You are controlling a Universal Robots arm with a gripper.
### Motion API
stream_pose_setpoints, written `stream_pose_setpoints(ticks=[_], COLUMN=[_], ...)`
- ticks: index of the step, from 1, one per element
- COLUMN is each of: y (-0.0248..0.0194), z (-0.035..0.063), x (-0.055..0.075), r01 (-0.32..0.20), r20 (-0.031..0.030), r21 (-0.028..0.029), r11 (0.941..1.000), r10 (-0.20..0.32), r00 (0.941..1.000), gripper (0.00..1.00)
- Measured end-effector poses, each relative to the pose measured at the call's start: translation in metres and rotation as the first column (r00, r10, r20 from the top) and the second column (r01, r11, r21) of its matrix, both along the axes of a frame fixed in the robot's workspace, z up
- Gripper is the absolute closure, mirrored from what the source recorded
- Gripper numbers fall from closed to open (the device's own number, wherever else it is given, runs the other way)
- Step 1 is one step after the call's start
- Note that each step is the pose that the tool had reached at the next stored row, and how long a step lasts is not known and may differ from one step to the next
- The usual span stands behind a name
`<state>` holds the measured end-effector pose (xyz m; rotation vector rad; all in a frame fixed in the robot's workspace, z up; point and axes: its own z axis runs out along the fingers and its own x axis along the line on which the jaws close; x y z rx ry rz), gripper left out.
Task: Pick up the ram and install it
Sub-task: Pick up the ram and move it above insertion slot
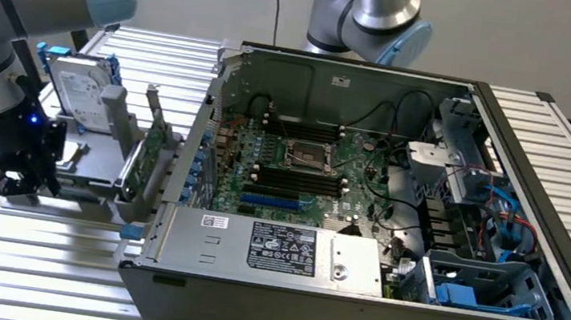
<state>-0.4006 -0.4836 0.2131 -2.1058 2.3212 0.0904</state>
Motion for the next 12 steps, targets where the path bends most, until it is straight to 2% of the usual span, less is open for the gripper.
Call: stream_pose_setpoints(ticks=[6, 12], y=[0.0000, -0.0003], z=[0.0170, 0.0409], x=[0.002, 0.006], r01=[0.000, 0.000], r20=[-0.0038, -0.0073], r21=[0.0073, 0.0113], r11=[1.0000, 0.9999], r10=[0.000, 0.000], r00=[1.0000, 1.0000], gripper=[0.86, 0.86])
